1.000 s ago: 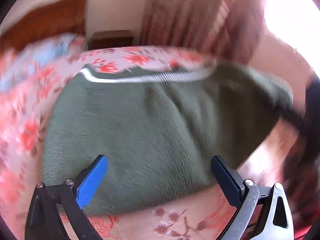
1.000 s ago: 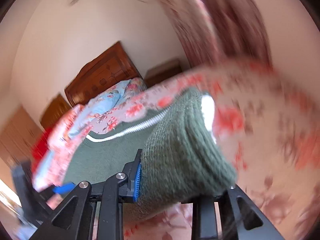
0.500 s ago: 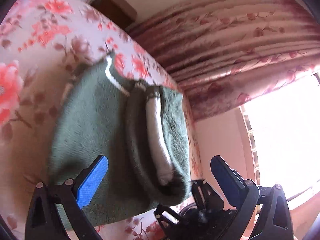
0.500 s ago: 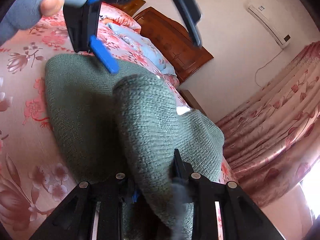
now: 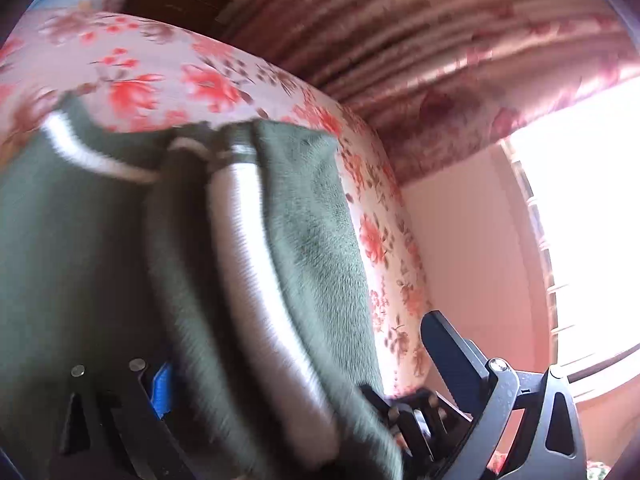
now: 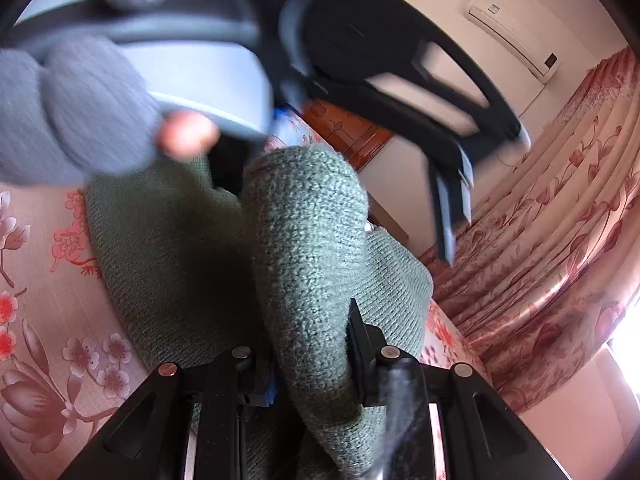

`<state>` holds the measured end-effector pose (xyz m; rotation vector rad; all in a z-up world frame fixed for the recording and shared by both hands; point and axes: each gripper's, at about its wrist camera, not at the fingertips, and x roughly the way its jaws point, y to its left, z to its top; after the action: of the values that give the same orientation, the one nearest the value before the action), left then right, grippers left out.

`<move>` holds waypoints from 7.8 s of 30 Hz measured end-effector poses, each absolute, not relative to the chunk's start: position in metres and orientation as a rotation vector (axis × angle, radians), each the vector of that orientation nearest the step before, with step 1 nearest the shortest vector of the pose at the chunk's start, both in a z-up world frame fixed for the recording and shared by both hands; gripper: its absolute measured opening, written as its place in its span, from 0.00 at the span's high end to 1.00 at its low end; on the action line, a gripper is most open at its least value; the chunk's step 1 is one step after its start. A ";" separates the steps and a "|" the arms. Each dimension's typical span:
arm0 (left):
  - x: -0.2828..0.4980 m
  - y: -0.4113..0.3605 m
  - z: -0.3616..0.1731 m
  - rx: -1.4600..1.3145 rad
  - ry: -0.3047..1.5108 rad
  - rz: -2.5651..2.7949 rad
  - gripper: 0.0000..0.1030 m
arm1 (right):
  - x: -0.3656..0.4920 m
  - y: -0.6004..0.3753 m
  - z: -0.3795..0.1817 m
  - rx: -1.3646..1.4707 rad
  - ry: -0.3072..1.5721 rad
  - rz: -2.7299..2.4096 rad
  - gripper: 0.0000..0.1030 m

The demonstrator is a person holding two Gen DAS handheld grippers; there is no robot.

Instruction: Fold small clothes

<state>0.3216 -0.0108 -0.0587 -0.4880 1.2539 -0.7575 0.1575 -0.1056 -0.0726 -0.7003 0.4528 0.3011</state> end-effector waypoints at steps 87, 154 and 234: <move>0.210 0.077 -0.059 -0.082 0.877 -0.175 0.00 | 0.197 -0.130 -0.045 -0.256 0.636 0.712 0.69; 0.184 0.070 -0.050 0.016 0.881 0.098 0.00 | 0.219 -0.166 -0.042 -0.120 0.629 0.727 0.67; 0.025 -0.002 0.015 0.067 0.489 0.136 0.00 | 0.062 -0.192 0.002 0.072 0.568 0.404 0.65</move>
<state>0.0245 -0.0015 0.0149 0.0670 0.4894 0.1358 0.0620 -0.1923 0.0019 0.0722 0.5684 0.4045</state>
